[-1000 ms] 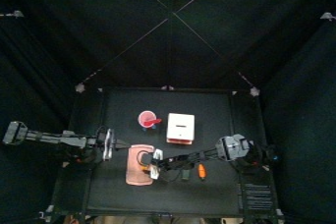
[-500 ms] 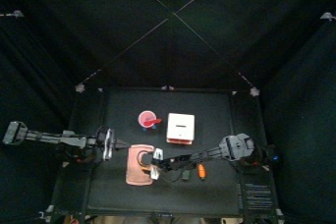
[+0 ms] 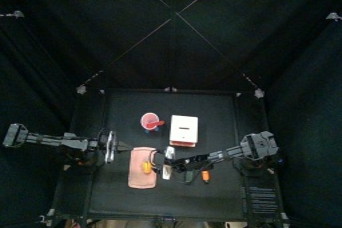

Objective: Place squash on plate

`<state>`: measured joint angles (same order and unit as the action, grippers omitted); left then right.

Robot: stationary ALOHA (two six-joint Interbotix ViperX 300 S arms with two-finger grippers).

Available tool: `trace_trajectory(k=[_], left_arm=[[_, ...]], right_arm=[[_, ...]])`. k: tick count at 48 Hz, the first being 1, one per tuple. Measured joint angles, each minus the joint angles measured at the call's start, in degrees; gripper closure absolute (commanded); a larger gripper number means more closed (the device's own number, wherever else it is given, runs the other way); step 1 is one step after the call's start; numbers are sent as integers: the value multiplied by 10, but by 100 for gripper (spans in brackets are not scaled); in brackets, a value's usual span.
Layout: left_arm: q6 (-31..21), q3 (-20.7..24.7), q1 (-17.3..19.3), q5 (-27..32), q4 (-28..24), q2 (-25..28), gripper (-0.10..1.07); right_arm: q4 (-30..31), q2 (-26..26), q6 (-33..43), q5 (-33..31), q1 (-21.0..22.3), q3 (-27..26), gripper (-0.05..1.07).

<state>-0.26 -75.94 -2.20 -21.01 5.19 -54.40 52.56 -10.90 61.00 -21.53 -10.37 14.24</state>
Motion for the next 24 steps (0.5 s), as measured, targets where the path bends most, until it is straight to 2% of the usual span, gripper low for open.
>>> trace_trajectory(k=[8,24], left_arm=[[0,0,0,0,-1,1,100],[2,-2,4,0,-1,0,100]], right_arm=[[4,25,0,0,-8,24,3],[-2,29,0,-1,-19,34,3]])
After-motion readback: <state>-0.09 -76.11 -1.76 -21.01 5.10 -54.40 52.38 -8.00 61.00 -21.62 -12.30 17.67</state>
